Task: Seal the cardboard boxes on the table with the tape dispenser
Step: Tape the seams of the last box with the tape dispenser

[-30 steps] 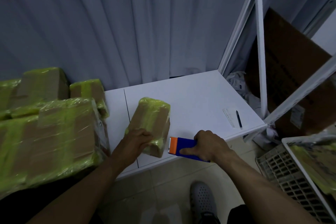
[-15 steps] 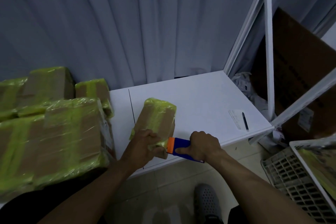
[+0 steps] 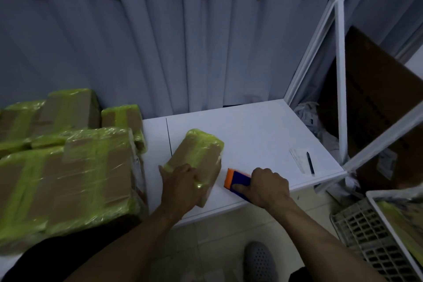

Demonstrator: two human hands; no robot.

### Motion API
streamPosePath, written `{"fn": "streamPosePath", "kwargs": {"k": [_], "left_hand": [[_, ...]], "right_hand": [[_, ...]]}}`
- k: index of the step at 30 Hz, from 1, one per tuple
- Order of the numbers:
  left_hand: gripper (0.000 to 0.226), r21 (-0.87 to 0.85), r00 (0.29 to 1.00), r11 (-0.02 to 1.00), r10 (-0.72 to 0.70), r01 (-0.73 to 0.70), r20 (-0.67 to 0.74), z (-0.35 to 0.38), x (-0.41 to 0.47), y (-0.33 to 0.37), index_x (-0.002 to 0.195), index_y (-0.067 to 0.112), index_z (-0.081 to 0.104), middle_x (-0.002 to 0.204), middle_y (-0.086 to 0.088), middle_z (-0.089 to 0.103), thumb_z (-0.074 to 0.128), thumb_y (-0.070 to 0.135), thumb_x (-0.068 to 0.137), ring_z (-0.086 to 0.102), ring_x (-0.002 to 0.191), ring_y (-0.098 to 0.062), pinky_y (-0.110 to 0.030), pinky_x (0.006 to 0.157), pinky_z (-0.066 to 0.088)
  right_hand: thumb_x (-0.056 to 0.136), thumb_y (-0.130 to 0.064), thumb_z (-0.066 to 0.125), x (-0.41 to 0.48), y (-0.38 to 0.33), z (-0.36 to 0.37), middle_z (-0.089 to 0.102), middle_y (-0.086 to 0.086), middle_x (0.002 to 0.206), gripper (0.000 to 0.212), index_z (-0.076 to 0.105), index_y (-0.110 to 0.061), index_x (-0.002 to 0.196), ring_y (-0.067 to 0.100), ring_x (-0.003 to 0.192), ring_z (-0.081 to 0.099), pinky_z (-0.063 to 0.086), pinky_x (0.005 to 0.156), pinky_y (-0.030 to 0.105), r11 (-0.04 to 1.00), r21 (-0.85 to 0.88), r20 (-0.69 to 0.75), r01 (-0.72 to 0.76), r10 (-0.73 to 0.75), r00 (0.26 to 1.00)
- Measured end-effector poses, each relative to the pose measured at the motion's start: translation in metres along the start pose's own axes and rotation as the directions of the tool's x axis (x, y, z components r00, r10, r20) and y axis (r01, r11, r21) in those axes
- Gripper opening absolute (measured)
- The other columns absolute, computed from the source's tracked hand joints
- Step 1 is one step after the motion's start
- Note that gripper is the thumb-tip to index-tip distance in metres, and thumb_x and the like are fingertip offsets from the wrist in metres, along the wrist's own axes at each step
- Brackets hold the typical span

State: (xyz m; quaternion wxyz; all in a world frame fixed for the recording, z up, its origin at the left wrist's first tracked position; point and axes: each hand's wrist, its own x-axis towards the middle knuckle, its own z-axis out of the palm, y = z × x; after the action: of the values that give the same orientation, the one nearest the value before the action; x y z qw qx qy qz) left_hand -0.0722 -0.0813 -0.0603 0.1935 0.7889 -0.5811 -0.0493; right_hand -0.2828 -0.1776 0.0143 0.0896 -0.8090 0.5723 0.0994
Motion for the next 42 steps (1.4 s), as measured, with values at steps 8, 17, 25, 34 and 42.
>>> {"fn": "streamPosePath", "kwargs": {"k": [8, 17, 25, 34, 42], "left_hand": [[0.028, -0.24, 0.999, 0.97, -0.043, 0.043, 0.006, 0.008, 0.002, -0.012, 0.123, 0.011, 0.064, 0.132, -0.01, 0.06, 0.057, 0.008, 0.096, 0.048, 0.129, -0.032, -0.042, 0.115, 0.026], [0.045, -0.105, 0.991, 0.988, 0.104, -0.113, -0.088, 0.004, 0.009, -0.005, 0.128, 0.007, 0.06, 0.133, -0.016, 0.058, 0.06, 0.029, 0.089, 0.054, 0.124, -0.04, -0.056, 0.11, 0.037], [0.063, -0.096, 0.993, 0.994, 0.066, -0.057, 0.097, 0.044, 0.014, 0.005, 0.122, 0.04, 0.062, 0.134, 0.011, 0.054, 0.049, 0.08, 0.075, 0.046, 0.128, -0.021, -0.059, 0.107, 0.034], [0.065, -0.272, 0.928, 0.907, 0.358, -0.321, 0.102, 0.014, 0.011, -0.025, 0.13, 0.011, 0.062, 0.142, -0.005, 0.054, 0.088, 0.027, 0.073, 0.04, 0.137, -0.021, -0.025, 0.12, 0.015], [0.058, -0.454, 0.977, 0.887, 0.164, -0.084, 0.139, -0.009, -0.006, -0.028, 0.144, 0.028, 0.046, 0.152, 0.011, 0.035, 0.065, 0.009, 0.092, 0.025, 0.143, -0.003, -0.026, 0.12, 0.021]], "right_hand": [[0.071, -0.089, 0.06, -0.008, 0.008, -0.021, 0.065, -0.005, 0.075, 0.07, 0.062, -0.019, 0.078, 0.013, 0.065, 0.064, 0.058, 0.064, 0.032, 0.962, 0.272, -0.076, 0.015, 0.007, 0.997], [0.071, -0.089, 0.061, -0.007, 0.013, -0.021, 0.064, -0.006, 0.075, 0.069, 0.061, -0.02, 0.077, 0.012, 0.065, 0.064, 0.058, 0.063, 0.031, 0.957, 0.292, -0.057, 0.009, 0.008, 0.998], [0.071, -0.087, 0.062, -0.002, 0.021, -0.017, 0.065, -0.006, 0.077, 0.068, 0.061, -0.02, 0.079, 0.011, 0.066, 0.064, 0.061, 0.066, 0.033, 0.948, 0.319, -0.053, -0.002, 0.02, 0.998], [0.067, -0.084, 0.071, -0.002, 0.024, -0.018, 0.07, -0.004, 0.075, 0.069, 0.067, -0.017, 0.08, 0.011, 0.064, 0.069, 0.062, 0.068, 0.036, 0.883, 0.458, -0.015, 0.104, -0.109, 0.994], [0.064, -0.079, 0.073, -0.011, 0.024, -0.017, 0.071, -0.013, 0.075, 0.055, 0.066, -0.028, 0.083, 0.003, 0.07, 0.071, 0.058, 0.064, 0.021, 0.827, 0.527, 0.082, 0.197, -0.28, 0.956]]}}
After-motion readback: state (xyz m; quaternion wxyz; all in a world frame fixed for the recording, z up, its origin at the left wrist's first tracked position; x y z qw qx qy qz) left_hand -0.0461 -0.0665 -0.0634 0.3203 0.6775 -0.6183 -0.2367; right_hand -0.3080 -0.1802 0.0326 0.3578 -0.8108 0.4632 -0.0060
